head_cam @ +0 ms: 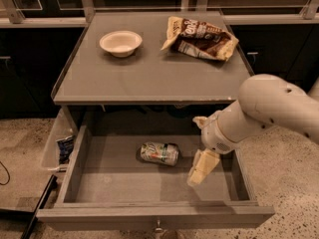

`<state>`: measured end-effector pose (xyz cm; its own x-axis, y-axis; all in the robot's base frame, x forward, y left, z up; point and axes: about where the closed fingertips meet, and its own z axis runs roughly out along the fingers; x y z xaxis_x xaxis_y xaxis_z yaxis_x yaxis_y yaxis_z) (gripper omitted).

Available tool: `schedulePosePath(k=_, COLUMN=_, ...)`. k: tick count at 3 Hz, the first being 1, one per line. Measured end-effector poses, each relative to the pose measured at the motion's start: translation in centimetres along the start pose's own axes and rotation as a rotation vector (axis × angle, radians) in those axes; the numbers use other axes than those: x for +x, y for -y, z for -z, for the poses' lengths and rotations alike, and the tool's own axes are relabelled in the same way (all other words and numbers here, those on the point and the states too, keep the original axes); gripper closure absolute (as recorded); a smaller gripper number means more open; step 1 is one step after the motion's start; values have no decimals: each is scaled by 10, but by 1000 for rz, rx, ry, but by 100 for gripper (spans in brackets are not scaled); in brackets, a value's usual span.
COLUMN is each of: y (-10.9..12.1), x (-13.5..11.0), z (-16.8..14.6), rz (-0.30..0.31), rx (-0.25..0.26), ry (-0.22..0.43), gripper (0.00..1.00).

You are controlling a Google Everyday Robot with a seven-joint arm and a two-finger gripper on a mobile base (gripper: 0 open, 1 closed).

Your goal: Pick 7up can from top drawer and place on counter

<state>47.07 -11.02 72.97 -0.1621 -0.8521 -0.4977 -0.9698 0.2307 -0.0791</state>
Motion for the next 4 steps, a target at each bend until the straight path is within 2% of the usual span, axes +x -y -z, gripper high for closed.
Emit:
schedulePosePath(k=1, y=12, x=-4, z=-34, rz=17, rx=22, ry=73, gripper=0)
schedulePosePath(k=2, y=12, x=-4, z=-34, rz=17, rx=22, ry=73, gripper=0)
schedulePosePath(k=3, y=17, x=-4, z=-56, rz=12, rx=23, ry=83, gripper=0)
schedulePosePath(k=4, y=26, x=-12, z=-91, rz=36, rx=-8, ry=125, gripper=0)
